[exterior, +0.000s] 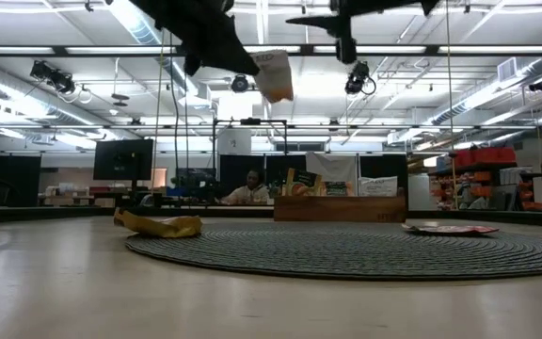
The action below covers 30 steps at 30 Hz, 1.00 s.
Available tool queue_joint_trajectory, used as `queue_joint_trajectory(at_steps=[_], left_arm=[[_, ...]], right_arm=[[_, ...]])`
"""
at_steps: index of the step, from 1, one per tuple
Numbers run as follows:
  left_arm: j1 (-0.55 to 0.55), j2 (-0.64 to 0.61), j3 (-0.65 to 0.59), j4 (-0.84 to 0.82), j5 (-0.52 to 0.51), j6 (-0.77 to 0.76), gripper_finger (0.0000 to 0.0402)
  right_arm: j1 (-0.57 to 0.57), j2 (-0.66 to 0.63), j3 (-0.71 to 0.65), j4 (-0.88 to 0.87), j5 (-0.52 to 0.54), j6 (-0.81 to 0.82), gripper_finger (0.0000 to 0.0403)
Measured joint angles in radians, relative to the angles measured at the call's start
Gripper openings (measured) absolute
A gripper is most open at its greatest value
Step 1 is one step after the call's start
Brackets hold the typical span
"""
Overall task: Pick & Place Tea
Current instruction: Put the white tea bag into the right section of the wooden organizer
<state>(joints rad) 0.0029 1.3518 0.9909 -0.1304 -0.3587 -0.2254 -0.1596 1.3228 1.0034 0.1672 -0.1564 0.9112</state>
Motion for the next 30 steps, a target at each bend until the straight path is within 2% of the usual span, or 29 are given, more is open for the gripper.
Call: queue_joint_trajectory(at_steps=[6, 11, 16, 21, 30], left_arm=[[0.0, -0.003, 0.0, -0.068, 0.116, -0.067, 0.0002], [0.0, -0.006, 0.0, -0.074, 0.185, -0.098, 0.0002], [0.0, -0.006, 0.0, -0.084, 0.207, -0.131, 0.0002], [-0.004, -0.006, 0.0, -0.096, 0.209, -0.161, 0.0002], [-0.032, -0.006, 0.0, -0.11, 0.249, -0.211, 0.0002]], right_arm=[[0.01, 0.118, 0.354, -0.516, -0.009, -0.592, 0.0153], [0.033, 0.249, 0.573, -0.785, -0.009, -0.874, 0.016], [0.069, 0.371, 0.703, -0.901, -0.02, -0.974, 0.0167], [0.086, 0.463, 0.766, -0.965, -0.065, -0.999, 0.0167], [0.089, 0.482, 0.77, -1.006, -0.07, -1.003, 0.0163]])
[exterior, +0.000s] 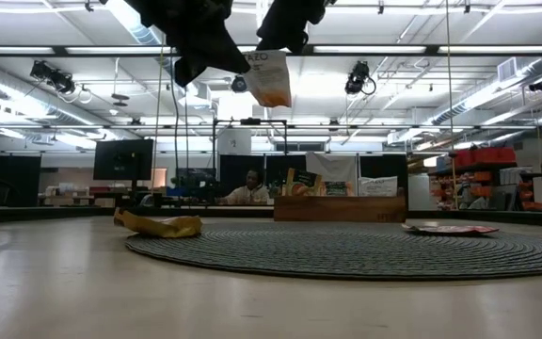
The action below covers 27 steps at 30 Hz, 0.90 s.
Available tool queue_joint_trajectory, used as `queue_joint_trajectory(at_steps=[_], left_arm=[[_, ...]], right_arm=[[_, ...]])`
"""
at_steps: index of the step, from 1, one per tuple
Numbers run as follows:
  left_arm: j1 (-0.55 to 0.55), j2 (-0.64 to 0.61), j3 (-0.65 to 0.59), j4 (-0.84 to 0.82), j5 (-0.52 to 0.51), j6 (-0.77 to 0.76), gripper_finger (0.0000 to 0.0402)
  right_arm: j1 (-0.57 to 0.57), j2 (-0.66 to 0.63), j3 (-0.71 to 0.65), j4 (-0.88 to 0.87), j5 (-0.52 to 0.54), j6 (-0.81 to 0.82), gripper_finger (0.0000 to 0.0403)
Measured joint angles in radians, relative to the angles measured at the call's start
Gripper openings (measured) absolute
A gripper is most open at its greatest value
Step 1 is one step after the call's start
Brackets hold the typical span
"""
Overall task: Pick & Place Tea
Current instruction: Put the white tea bag into the right section of the wooden organizer
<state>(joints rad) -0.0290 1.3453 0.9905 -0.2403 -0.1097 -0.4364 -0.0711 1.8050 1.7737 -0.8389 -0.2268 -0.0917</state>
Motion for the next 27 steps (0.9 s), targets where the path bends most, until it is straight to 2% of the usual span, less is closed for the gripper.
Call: queue_joint_trajectory(at_steps=[21, 24, 27], left_arm=[[-0.002, 0.0, 0.0, 0.0, 0.038, 0.001, 0.0002], [-0.009, 0.0, 0.0, 0.002, 0.037, 0.002, 0.0002], [-0.015, 0.0, 0.0, 0.001, 0.038, 0.002, 0.0002]], right_arm=[[0.0, 0.039, 0.0, -0.066, 0.0, -0.026, 0.0159], [0.0, 0.043, 0.0, -0.059, -0.001, -0.026, 0.0143], [0.0, 0.046, 0.0, -0.065, -0.002, -0.026, 0.0108]])
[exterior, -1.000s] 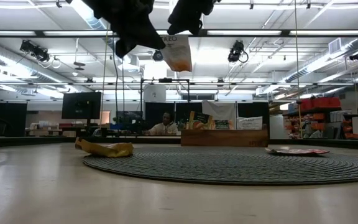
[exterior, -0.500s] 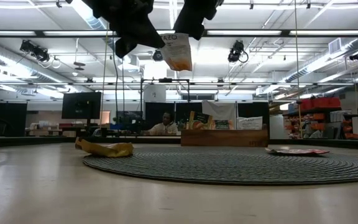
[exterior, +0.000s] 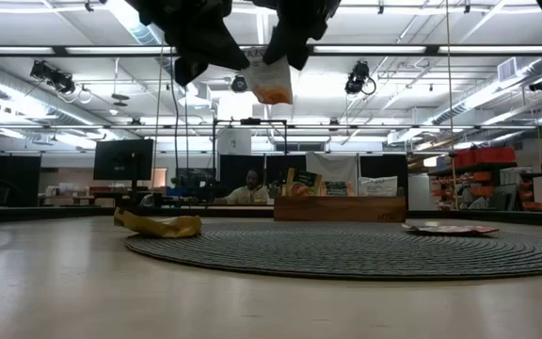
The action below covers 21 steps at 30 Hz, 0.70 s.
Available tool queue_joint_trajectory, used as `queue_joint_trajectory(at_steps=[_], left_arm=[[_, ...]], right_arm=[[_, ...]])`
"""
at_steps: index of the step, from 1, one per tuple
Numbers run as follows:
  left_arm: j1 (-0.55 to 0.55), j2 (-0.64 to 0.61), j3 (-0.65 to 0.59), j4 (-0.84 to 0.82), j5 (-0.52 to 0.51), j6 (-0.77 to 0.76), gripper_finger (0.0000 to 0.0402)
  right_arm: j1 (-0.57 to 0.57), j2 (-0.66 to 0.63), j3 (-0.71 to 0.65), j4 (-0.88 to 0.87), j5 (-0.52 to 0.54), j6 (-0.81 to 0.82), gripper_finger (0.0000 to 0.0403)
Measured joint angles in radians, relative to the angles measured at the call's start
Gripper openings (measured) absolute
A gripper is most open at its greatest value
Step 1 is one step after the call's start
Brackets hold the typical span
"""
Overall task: Pick & Place Tea
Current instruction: Put the white tea bag into the right section of the wooden organizer
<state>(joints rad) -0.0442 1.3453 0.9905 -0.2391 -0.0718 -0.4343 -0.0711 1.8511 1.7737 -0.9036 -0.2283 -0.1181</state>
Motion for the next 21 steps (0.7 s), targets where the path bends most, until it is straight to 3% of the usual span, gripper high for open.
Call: queue_joint_trajectory(at_steps=[6, 21], left_arm=[[-0.006, 0.0, 0.0, -0.001, 0.0, -0.004, 0.0002], [-0.004, -0.101, 0.001, -0.092, -0.015, -0.027, 0.0064]], right_arm=[[0.0, 0.0, 0.0, -0.002, -0.001, 0.005, 0.0011], [-0.051, -0.028, -0.013, -0.032, 0.101, 0.027, 0.0001]])
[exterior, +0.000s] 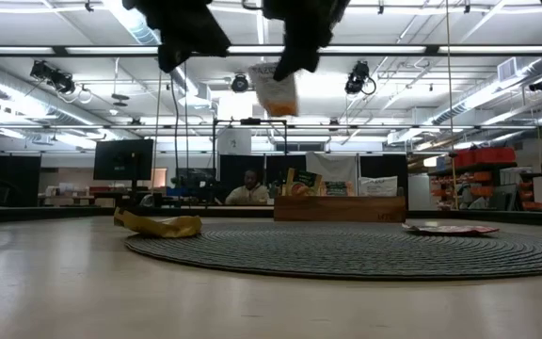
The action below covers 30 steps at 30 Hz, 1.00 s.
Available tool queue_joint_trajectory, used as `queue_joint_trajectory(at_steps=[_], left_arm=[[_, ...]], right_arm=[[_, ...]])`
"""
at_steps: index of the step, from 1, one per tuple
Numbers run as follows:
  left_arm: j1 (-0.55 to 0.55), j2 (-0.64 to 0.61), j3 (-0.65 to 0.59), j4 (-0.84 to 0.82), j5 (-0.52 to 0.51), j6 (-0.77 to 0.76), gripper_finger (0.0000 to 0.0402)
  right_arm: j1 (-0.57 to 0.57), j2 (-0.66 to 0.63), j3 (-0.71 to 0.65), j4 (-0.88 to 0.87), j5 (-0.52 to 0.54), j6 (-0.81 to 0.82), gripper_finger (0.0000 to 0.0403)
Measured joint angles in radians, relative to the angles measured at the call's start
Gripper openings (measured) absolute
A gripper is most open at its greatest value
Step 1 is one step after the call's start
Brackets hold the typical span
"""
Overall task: Pick & Place Tea
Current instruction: Put the white tea bag into the right section of the wooden organizer
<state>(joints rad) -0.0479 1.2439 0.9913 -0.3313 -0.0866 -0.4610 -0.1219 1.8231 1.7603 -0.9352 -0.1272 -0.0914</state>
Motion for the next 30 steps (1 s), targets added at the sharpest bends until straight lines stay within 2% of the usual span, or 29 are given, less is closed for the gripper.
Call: queue_joint_trajectory(at_steps=[7, 13, 19, 26, 30], left_arm=[[-0.002, -0.076, -0.002, -0.049, -0.094, -0.026, 0.0065], [-0.002, -0.09, 0.0, -0.03, -0.104, -0.026, 0.006], [-0.002, -0.086, 0.0, -0.028, -0.104, -0.026, 0.006], [-0.002, -0.086, 0.0, 0.018, -0.104, -0.026, 0.006], [-0.002, -0.086, 0.0, 0.037, -0.104, -0.026, 0.006]], right_arm=[[-0.104, -0.117, -0.135, 0.039, 0.115, 0.038, 0.0001], [-0.168, -0.276, -0.381, 0.152, 0.316, 0.133, 0.0], [-0.222, -0.389, -0.614, 0.268, 0.429, 0.232, 0.0], [-0.324, -0.396, -0.718, 0.361, 0.411, 0.297, 0.0], [-0.389, -0.397, -0.744, 0.402, 0.345, 0.284, 0.0]])
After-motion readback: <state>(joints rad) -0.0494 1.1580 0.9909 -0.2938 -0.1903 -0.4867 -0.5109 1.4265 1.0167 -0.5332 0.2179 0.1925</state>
